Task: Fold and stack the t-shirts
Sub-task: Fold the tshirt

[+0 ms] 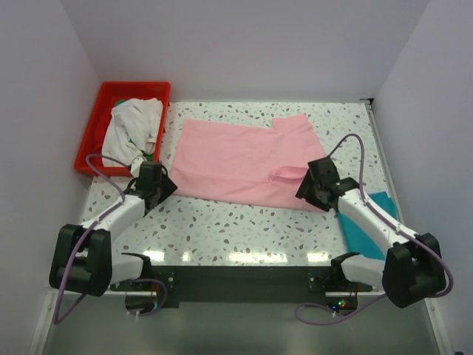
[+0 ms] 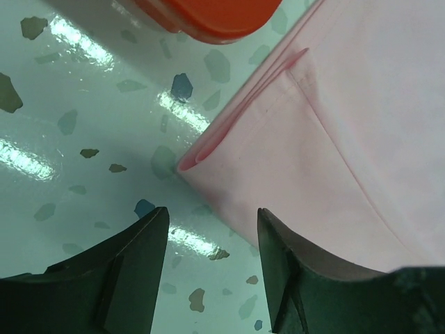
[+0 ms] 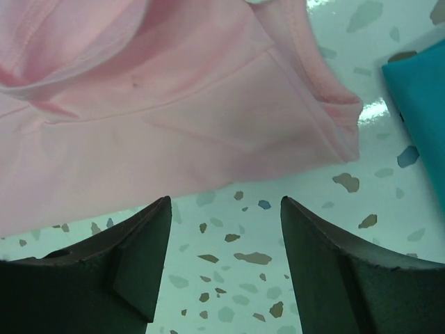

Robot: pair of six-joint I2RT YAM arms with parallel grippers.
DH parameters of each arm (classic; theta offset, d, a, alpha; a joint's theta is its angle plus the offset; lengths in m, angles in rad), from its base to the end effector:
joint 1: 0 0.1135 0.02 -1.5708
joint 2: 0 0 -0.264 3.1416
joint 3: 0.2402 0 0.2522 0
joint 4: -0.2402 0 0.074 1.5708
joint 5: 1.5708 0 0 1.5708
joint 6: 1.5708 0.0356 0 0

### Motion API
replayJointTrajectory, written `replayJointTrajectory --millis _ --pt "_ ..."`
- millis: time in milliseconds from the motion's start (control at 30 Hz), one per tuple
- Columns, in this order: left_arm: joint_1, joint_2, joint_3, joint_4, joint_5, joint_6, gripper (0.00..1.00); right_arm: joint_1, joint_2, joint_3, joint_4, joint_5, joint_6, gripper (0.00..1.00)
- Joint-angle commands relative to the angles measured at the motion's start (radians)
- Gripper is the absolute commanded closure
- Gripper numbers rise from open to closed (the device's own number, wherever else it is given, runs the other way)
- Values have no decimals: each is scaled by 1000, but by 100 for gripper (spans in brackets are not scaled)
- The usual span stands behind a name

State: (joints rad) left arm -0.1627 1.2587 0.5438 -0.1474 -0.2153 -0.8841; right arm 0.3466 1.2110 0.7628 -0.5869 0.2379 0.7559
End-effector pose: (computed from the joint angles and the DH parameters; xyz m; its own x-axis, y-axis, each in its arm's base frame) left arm 0.2322 -0.0304 0.1669 -0.4914 -0.6849 -0.5380 -0.5661 0.7206 -0.4004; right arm 0.2185 0.0700 0.2151 -0.7373 0.4425 -0.5104 0.3969 0.8952 0.2027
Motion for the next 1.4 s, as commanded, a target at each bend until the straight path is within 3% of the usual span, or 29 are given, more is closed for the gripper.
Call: replayJointTrajectory --millis 0,100,467,567,700,767,800,900,933,1033,1367 --pt "17 10 -15 66 -9 -32 41 -43 -53 -46 12 21 95 32" --pt "28 39 -15 80 -9 -26 39 -105 -50 -97 42 -17 103 32" --pt "55 136 -25 172 -1 -21 43 -150 81 -111 124 17 79 32" --pt "55 168 -19 187 22 -18 50 -175 105 -117 140 18 65 32" --pt "55 185 -24 201 31 -18 67 -196 124 -112 162 17 48 34" --pt "55 189 -19 201 37 -15 75 -196 140 -99 167 14 34 41" --pt "55 188 -13 200 43 -13 84 -196 147 -94 173 11 27 52" --pt "55 170 -1 169 53 -10 97 -198 160 -66 165 -11 5 74" --pt "55 148 5 149 54 -9 100 -201 153 -54 138 -34 -3 92" --pt "55 101 15 68 34 -4 100 -202 107 -37 92 -61 -12 99" --pt "55 -263 -86 -176 -3 -39 100 -207 -281 -19 -223 -169 19 100"
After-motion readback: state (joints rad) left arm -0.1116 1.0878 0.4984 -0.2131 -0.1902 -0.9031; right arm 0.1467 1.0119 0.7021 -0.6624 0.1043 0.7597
